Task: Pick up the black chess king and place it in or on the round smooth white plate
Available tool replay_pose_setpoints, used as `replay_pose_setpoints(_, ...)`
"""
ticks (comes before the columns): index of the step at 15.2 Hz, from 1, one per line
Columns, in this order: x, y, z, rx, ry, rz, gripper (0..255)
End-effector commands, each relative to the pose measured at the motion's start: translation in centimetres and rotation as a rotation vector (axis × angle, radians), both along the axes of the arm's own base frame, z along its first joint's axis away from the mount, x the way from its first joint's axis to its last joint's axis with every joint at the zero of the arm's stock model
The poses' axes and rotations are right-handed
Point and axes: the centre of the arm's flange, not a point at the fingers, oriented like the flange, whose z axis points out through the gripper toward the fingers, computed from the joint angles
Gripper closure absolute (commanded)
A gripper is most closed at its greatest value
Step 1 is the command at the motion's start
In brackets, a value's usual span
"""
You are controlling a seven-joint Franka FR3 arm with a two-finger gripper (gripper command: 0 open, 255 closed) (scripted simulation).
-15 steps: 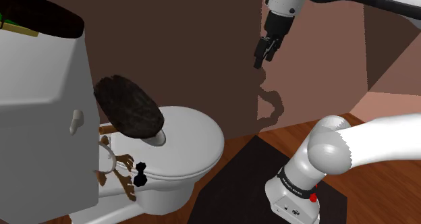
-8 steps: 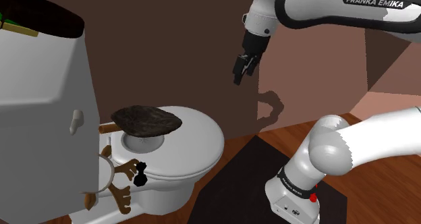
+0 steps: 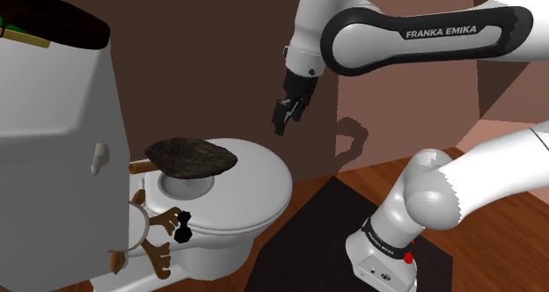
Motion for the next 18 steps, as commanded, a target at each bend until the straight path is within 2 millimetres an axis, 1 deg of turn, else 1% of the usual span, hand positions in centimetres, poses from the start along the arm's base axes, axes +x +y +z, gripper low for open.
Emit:
replay_pose_setpoints(1, 0.9, 2.1, -1.6, 0.011, 0.0, 0.014, 0)
replay_pose_setpoints(10, 3.5, 10.1, -9.3, 0.053, 0.008, 0.075, 0)
replay_pose_setpoints(18, 5.4, 17.6, -15.9, 0.09, 0.015, 0.129, 0)
